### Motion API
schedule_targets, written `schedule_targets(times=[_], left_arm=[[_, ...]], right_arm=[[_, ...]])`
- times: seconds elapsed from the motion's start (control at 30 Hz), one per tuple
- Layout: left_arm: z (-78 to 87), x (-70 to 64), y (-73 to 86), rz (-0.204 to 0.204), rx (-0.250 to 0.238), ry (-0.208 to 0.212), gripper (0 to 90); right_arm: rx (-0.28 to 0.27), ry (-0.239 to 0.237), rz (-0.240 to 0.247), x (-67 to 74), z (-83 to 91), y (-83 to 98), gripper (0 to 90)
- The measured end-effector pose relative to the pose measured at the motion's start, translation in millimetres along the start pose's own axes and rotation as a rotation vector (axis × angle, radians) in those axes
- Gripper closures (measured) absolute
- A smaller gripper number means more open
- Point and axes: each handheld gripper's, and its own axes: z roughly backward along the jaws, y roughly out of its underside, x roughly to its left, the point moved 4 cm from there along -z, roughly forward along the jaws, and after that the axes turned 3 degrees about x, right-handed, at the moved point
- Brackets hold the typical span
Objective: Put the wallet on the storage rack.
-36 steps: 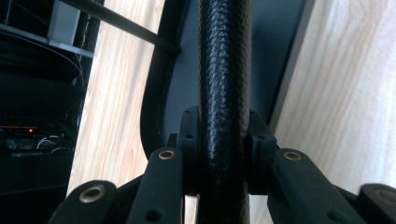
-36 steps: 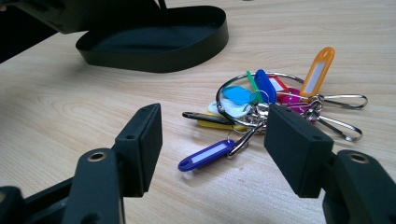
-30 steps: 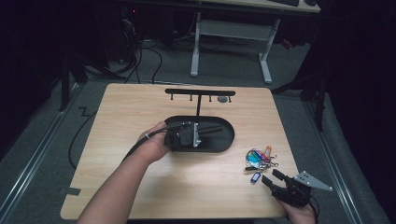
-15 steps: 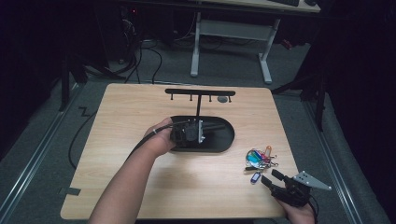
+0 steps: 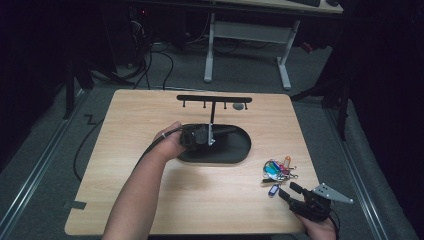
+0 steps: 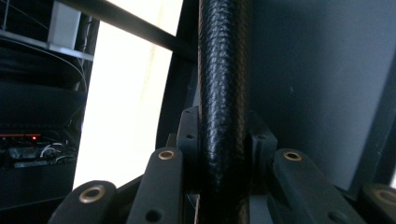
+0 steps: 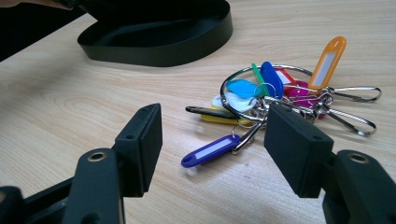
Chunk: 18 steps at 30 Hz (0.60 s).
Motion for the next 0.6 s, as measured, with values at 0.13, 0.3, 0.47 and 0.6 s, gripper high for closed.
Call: schedule_targets(times=[0.13,0.3,0.47,0.6], left_arm=[[-4.2,-0.2,-7.5,-0.030,0.007,-0.006,72.8],[-15.4,-3.1,-2.1,-0.039,0.065,-0.001,71.6],[-14.1,-1.5,-0.3,-0.018,0.091,0.006,70.0],[-10.4,-2.0,0.4,0.019,0.099,0.028,59.1]], right_arm=[[0.004,0.001,-0.002,-0.2,-0.5,0.6,37.5],[0.004,0.001,0.001,-0.2,-0.4,0.9,37.5],[0.004,0.000,0.002,0.1,-0.2,0.9,37.5],[0.007,-0.002,0.007,1.2,-0.6,0.6,37.5]])
